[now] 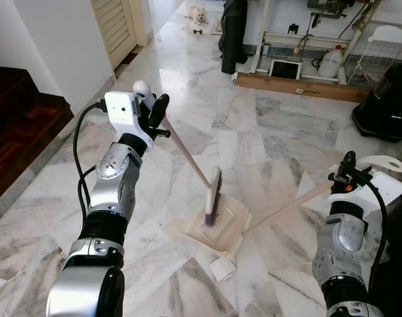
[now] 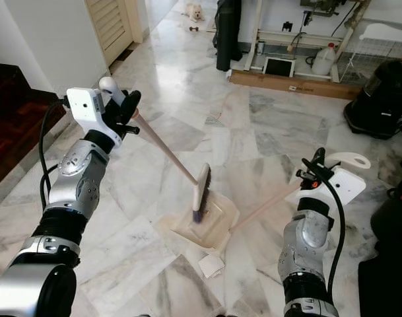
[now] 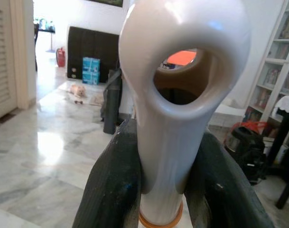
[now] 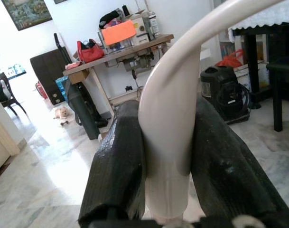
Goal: Sweep floor
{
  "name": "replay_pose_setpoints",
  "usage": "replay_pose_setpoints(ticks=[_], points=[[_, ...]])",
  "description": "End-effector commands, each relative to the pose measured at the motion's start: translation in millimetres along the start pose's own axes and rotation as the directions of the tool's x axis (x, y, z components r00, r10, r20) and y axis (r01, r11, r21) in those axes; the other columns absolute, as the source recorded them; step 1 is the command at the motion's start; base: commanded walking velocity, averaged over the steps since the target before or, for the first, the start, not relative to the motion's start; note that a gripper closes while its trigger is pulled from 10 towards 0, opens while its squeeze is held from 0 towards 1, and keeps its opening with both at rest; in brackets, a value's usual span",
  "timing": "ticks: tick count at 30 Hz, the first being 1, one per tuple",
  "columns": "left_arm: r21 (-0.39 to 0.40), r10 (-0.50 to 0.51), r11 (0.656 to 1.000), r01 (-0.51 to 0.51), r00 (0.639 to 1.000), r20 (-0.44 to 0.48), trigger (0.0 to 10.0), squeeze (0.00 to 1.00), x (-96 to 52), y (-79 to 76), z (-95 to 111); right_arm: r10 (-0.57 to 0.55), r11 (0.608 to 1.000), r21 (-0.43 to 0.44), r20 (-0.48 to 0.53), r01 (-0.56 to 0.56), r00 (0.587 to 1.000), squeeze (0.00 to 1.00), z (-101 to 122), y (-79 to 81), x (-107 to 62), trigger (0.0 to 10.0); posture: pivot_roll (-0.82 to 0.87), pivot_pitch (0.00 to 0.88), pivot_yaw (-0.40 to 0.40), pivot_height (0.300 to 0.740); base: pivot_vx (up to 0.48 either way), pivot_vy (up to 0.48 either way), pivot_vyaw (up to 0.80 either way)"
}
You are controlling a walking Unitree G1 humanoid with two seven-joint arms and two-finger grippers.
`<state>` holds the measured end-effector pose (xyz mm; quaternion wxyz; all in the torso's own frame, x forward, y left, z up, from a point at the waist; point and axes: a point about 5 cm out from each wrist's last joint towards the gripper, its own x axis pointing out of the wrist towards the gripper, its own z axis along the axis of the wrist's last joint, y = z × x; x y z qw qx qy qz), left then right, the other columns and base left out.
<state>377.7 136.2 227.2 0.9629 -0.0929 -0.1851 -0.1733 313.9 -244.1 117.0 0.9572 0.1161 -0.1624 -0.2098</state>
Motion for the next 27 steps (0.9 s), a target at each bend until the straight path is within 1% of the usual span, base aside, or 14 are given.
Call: replay_pose_setpoints(ticks=[1,4,7,9,11,12,13,14,15,17,20,22,27], points=[[0.003,-0.033,0.999,0.032,0.996,0.082,10.0,0.0,6.8,-5.0,21,-0.001,1.0,0.019,0.051,0.0,0.999,0.0,10,0.6,2.5,10.0,0.09,0.068,0.029,0.74,0.0,0.0,0.0],[0.009,-0.033,0.999,0.033,0.995,0.09,10.0,0.0,7.1,-4.9,23,-0.003,1.0,0.018,0.052,0.003,0.999,0.0,11,-0.7,2.6,10.0,0.1,0.068,0.028,0.74,0.0,0.0,0.0],[0.018,-0.008,1.0,0.005,0.99,0.143,10.0,0.0,10.9,0.3,38,-0.011,1.0,0.013,0.055,0.01,0.998,0.0,12,-4.5,2.7,10.0,0.1,0.06,0.028,0.74,0.0,0.0,0.0],[0.021,-0.005,1.0,0.002,0.988,0.152,10.0,0.0,11.4,0.6,41,-0.012,1.0,0.012,0.055,0.011,0.998,0.0,12,-4.7,2.7,10.0,0.1,0.059,0.028,0.74,0.0,0.0,0.0],[0.05,0.015,0.998,-0.026,0.98,0.199,10.0,0.0,12.6,2.4,52,-0.013,1.0,0.011,0.054,0.012,0.998,0.0,12,-5.0,2.4,10.0,0.1,0.051,0.024,0.74,0.0,0.0,0.0],[0.08,0.025,0.996,-0.043,0.976,0.217,10.0,0.0,12.5,3.4,56,-0.013,1.0,0.009,0.051,0.012,0.999,0.0,11,-5.0,2.4,10.0,0.1,0.05,0.023,0.74,0.0,0.0,0.0],[0.08,0.025,0.996,-0.043,0.976,0.217,10.0,0.0,12.5,3.4,56,-0.013,1.0,0.009,0.051,0.012,0.999,0.0,11,-5.0,2.4,10.0,0.1,0.05,0.023,0.74,0.0,0.0,0.0],[0.148,0.022,0.987,-0.057,0.973,0.229,10.0,0.0,11.0,3.4,58,-0.009,1.0,0.006,0.051,0.009,0.999,0.0,11,-3.8,2.4,10.0,0.1,0.044,0.017,0.74,0.0,0.0,0.0],[0.17,0.018,0.984,-0.058,0.974,0.226,10.0,0.0,10.0,3.0,57,-0.007,1.0,0.005,0.052,0.007,0.999,0.0,11,-3.1,2.2,10.0,0.1,0.04,0.016,0.74,0.0,0.0,0.0],[0.181,0.016,0.982,-0.057,0.975,0.224,10.0,0.0,9.5,2.8,56,-0.005,1.0,0.005,0.052,0.005,0.999,0.0,11,-2.7,2.1,10.0,0.1,0.04,0.016,0.74,0.0,0.0,0.0],[0.214,0.019,0.975,-0.056,0.985,0.172,10.0,0.0,2.4,3.2,39,0.003,1.0,0.002,0.061,-0.003,0.998,0.0,15,-0.9,3.0,10.0,0.07,0.019,0.009,0.74,0.0,0.0,0.0],[0.256,0.03,0.965,-0.057,0.993,0.11,10.0,0.0,-5.6,2.7,18,0.014,1.0,-0.01,0.078,-0.014,0.997,0.0,19,-0.9,4.9,10.0,0.06,0.0,0.004,0.74,0.0,0.0,0.0],[0.253,0.04,0.966,-0.06,0.996,0.082,10.0,0.0,-12.0,2.4,7,0.019,1.0,-0.016,0.093,-0.018,0.995,0.0,25,-3.8,6.5,10.0,0.06,0.0,-0.008,0.74,0.0,0.0,0.0]])
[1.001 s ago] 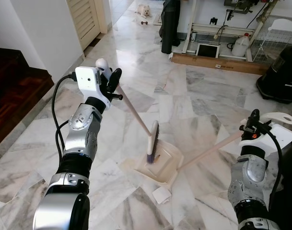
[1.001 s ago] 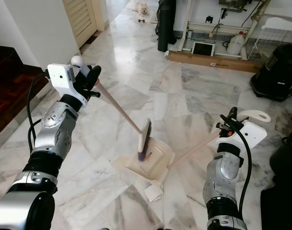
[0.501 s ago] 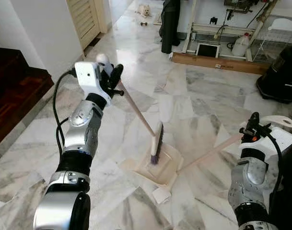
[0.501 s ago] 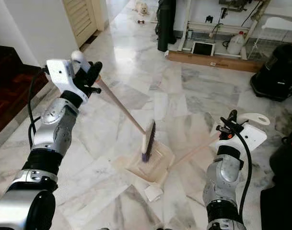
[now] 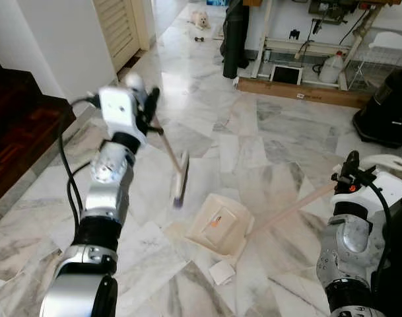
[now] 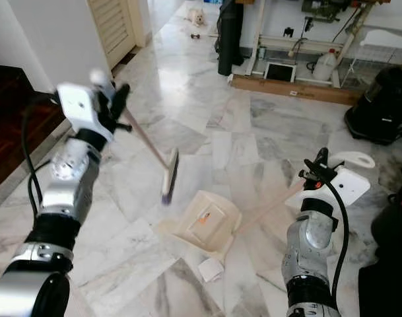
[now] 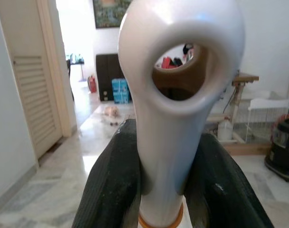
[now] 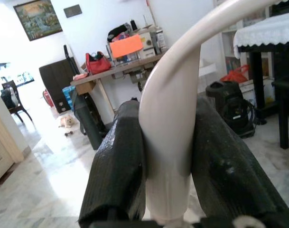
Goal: Sweep floor
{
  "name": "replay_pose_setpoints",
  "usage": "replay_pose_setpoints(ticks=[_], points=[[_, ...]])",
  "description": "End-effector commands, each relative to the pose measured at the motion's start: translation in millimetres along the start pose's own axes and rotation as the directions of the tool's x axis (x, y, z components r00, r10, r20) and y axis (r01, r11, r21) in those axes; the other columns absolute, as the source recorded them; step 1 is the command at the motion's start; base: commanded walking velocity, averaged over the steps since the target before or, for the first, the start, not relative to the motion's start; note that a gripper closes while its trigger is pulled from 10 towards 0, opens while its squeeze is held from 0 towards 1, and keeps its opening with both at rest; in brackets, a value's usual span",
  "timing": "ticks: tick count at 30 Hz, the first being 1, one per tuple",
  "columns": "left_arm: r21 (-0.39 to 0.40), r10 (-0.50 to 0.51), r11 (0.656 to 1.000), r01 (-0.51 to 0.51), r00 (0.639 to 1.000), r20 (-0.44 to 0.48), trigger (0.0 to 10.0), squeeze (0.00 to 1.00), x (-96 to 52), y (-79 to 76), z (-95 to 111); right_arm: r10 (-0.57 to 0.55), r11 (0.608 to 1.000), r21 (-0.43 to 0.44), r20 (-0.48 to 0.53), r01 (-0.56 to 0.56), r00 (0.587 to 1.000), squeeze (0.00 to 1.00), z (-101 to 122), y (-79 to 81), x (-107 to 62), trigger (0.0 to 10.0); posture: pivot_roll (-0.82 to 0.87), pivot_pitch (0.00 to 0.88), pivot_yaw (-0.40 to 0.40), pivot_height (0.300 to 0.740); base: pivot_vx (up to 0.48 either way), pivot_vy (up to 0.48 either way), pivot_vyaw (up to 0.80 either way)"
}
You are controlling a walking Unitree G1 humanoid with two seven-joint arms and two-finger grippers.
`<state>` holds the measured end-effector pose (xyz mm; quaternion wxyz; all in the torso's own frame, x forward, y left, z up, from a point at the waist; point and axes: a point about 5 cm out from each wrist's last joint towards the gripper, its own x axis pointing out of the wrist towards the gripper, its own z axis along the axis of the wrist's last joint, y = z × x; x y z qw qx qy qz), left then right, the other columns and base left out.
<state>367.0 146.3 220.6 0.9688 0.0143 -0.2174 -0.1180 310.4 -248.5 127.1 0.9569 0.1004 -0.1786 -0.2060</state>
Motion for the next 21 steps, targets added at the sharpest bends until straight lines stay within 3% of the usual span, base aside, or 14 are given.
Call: replay_pose_setpoints(ticks=[1,10,15,21], points=[[0.018,-0.004,1.0,0.003,0.999,0.037,10.0,0.0,1.0,-2.4,5,0.003,1.0,0.004,0.06,-0.003,0.998,0.0,15,-3.3,5.8,10.0,0.06,0.0,-0.014,0.74,0.0,0.0,0.0],[0.059,-0.029,0.998,0.029,1.0,-0.013,10.0,0.0,-15.2,-8.8,-14,0.026,0.999,-0.033,0.097,-0.023,0.995,0.0,30,-5.0,15.1,10.0,0.06,0.007,-0.029,0.74,0.0,0.0,0.0],[0.08,-0.059,0.995,0.059,0.998,0.006,10.0,0.0,-12.2,-16.0,-10,0.039,0.998,-0.053,0.1,-0.034,0.994,0.0,33,-5.2,15.1,10.0,0.07,0.004,-0.026,0.74,0.0,0.0,0.0],[0.052,-0.063,0.997,0.064,0.998,-0.016,10.0,0.0,-16.1,-25.3,-18,0.058,0.995,-0.083,0.093,-0.05,0.994,0.0,34,-2.9,12.9,10.0,0.06,0.006,-0.023,0.74,0.0,0.0,0.18]])
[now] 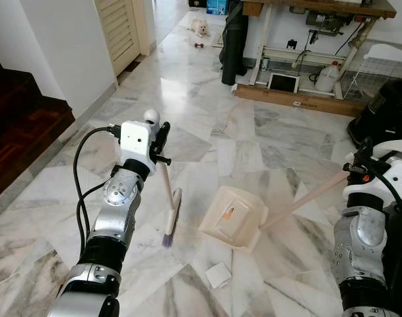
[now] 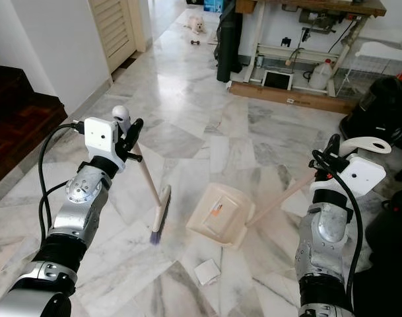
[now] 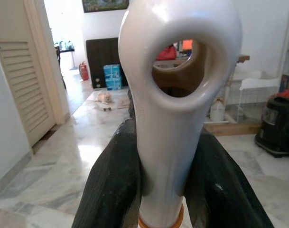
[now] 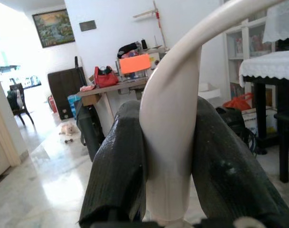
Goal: Sweep floor
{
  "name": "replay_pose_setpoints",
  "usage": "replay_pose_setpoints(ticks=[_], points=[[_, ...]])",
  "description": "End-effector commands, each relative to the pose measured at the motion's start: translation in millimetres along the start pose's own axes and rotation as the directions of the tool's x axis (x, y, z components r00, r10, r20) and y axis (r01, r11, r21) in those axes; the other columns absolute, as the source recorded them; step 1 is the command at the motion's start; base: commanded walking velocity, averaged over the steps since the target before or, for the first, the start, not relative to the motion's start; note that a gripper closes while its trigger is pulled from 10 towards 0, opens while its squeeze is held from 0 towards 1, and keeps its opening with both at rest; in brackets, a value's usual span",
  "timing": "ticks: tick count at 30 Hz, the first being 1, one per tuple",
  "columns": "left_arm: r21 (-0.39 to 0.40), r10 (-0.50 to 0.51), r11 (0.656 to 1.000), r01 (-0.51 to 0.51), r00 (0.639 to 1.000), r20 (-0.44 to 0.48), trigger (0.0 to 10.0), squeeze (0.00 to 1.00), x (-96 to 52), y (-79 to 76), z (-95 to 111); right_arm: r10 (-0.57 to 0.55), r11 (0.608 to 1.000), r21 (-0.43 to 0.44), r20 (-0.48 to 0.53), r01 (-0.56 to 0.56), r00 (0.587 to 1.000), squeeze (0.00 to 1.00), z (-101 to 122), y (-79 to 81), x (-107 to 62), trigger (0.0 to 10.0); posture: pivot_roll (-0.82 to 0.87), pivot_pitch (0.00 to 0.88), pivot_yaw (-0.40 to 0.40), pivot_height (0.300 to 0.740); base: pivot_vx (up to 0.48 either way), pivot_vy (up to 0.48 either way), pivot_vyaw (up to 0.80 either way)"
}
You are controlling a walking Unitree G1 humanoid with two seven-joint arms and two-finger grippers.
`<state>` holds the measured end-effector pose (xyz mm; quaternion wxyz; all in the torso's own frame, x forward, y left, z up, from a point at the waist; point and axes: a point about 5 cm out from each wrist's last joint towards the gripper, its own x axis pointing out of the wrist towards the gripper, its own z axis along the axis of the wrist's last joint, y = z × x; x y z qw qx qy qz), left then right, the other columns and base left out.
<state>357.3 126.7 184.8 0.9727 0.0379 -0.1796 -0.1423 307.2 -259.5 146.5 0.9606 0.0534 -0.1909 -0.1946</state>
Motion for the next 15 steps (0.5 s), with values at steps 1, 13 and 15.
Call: replay_pose_setpoints(ticks=[1,13,15], points=[[0.024,-0.003,1.0,0.001,0.998,0.068,10.0,0.0,2.9,-1.8,12.0,0.012,1.0,-0.001,0.054,-0.012,0.998,0.0,13.9,1.7,5.5,10.0,0.06,0.009,-0.021,0.74,0.0,0.0,0.76],[0.036,0.001,0.999,-0.003,0.998,0.057,10.0,0.0,1.1,-2.2,12.1,0.021,1.0,-0.007,0.044,-0.021,0.999,0.0,12.8,8.3,0.5,10.0,0.06,0.047,-0.011,0.74,0.0,0.0,0.8],[0.046,0.004,0.999,-0.006,0.999,0.046,10.0,0.0,-0.7,-1.7,10.9,0.021,1.0,-0.006,0.041,-0.021,0.999,0.0,12.0,9.1,-0.9,10.0,0.06,0.053,-0.011,0.74,0.0,0.0,0.8]])
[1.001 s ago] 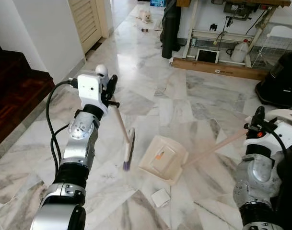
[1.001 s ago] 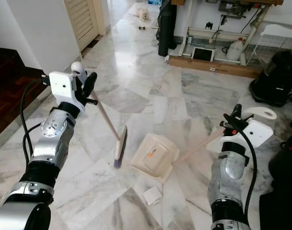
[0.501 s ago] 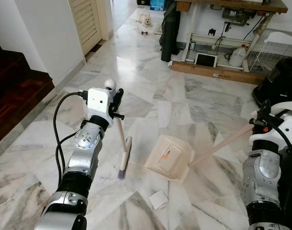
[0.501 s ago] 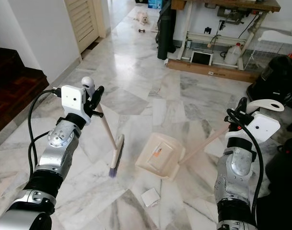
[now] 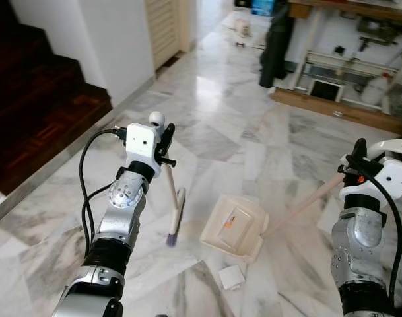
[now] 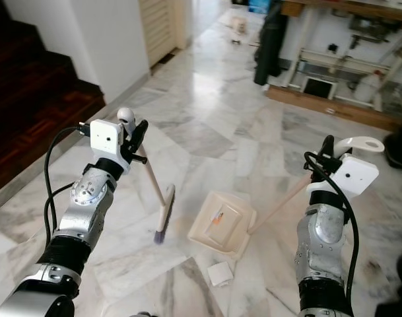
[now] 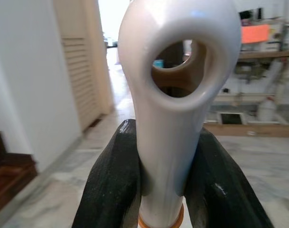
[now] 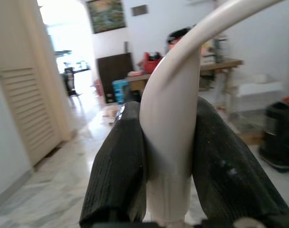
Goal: Sweep floor
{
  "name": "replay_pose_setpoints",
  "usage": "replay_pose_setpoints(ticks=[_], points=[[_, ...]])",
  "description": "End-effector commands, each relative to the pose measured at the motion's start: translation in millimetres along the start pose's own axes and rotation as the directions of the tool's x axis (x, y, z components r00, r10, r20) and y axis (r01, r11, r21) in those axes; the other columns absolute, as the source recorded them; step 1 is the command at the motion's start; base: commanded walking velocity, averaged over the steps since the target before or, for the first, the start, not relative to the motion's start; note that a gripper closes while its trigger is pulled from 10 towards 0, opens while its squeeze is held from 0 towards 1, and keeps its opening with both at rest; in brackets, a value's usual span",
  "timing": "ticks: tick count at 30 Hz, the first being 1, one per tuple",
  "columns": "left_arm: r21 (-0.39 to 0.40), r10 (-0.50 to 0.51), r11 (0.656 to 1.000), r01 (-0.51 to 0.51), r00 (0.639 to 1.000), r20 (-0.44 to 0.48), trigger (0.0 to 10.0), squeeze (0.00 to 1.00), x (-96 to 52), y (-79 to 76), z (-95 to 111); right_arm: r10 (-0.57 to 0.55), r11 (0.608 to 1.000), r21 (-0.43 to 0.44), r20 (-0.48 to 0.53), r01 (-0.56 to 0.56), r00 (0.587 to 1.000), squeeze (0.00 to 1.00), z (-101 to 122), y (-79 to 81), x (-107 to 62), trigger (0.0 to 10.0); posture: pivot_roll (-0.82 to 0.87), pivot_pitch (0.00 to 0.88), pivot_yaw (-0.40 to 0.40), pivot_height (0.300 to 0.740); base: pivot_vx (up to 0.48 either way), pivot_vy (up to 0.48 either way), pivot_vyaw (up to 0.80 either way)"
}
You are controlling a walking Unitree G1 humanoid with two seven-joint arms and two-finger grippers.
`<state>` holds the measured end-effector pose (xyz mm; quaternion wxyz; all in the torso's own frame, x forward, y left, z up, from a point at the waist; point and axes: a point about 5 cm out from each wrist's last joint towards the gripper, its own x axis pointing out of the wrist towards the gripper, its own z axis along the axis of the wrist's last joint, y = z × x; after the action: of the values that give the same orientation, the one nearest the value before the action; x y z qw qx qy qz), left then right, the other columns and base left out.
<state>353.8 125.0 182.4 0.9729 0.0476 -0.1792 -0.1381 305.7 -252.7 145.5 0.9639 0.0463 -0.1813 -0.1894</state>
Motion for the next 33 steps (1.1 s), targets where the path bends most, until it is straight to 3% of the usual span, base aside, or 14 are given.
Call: replay_pose_setpoints(ticks=[1,33], points=[[0.025,-0.001,1.0,0.0,0.999,0.047,10.0,0.0,1.5,1.3,11,0.007,1.0,0.01,0.058,-0.007,0.998,0.0,12,3.5,3.0,10.0,0.06,0.053,-0.011,0.74,0.0,0.0,0.8],[-0.006,0.048,0.999,-0.048,0.999,0.0,10.0,0.0,-10.6,-0.7,6,0.012,1.0,0.021,0.035,-0.013,0.999,0.0,14,4.3,4.4,10.0,0.07,0.105,-0.032,0.74,0.0,0.0,0.77]])
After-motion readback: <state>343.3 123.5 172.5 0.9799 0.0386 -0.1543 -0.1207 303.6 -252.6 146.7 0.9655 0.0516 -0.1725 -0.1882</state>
